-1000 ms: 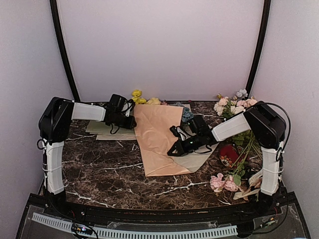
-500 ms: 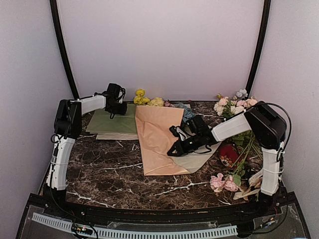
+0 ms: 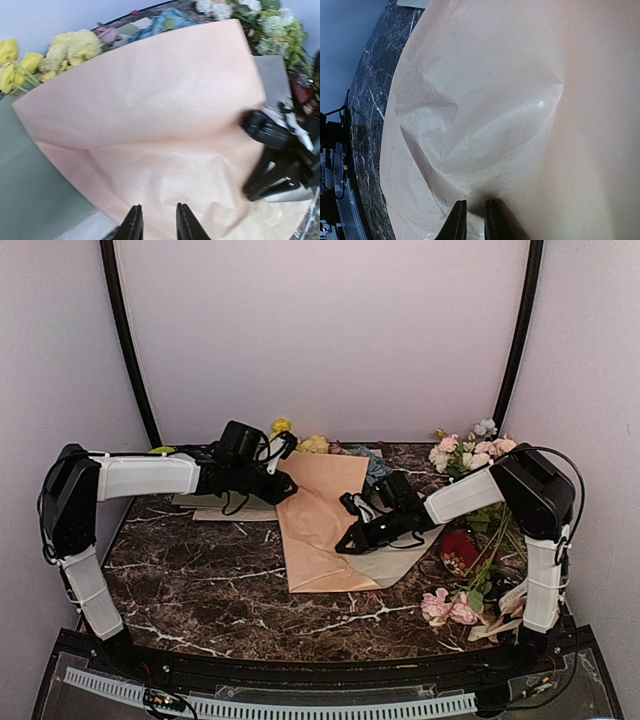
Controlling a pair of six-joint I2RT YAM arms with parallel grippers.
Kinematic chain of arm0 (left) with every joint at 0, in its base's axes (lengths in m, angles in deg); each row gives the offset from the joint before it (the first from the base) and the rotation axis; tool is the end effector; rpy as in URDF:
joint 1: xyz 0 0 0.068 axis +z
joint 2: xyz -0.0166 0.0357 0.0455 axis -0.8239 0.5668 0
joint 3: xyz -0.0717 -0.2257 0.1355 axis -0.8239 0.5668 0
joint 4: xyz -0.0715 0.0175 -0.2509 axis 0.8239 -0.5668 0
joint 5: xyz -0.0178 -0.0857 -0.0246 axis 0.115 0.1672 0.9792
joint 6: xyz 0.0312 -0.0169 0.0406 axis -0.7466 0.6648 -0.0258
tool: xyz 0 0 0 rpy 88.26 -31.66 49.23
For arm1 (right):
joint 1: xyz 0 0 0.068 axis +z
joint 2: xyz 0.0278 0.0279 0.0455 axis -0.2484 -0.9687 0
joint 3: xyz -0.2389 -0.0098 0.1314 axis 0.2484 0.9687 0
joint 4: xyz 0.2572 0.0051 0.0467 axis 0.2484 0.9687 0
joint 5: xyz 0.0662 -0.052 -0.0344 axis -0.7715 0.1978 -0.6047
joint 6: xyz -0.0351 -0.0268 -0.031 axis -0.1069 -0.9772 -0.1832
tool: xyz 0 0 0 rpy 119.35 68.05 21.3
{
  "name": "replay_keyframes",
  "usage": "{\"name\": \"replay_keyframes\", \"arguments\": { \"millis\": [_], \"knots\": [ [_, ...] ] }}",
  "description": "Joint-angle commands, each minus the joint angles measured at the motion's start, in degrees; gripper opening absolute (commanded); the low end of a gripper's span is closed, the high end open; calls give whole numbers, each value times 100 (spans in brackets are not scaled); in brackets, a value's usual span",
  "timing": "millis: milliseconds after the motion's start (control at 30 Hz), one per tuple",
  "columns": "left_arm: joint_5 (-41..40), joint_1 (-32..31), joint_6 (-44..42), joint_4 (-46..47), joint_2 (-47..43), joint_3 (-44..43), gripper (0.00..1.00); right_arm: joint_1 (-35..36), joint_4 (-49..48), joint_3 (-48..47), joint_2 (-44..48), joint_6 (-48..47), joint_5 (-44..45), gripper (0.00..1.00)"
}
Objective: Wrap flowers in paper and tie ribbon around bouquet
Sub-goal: Press the fold line on the 2/3-folded wrapping paper.
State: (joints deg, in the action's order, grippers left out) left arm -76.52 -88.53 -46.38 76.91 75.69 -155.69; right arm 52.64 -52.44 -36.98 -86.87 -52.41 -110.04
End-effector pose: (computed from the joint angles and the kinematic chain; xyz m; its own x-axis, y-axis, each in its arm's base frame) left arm 0.3564 -0.2365 0.2348 -0.4819 0.3067 -0.8208 0.6135 0.7869 -0.0661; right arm 0.3024 0.2633 0.1101 -0.8289 -0.3075 -0.4673 -0.5538 0.5694 0.6076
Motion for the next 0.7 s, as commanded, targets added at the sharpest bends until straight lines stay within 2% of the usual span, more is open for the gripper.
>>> {"name": "replay_keyframes", "arguments": {
  "millis": [0,233,367,567,667],
  "knots": [
    [708,35,583,838,-403,1199,23,67,902,152,-398,-38,414,14],
    [560,-466,538,748,-64,1510,22,76,1003,89,-458,-79,442,14],
    [253,-463,531,657,45,1607,21,76,996,145,-423,-61,471,14],
    [-863,-390,687,-176,490,1363,16,76,991,190,-412,-72,493,14],
    [-1005,-234,850,-355,540,1375,15,76,977,213,-409,-73,501,14]
  ]
}}
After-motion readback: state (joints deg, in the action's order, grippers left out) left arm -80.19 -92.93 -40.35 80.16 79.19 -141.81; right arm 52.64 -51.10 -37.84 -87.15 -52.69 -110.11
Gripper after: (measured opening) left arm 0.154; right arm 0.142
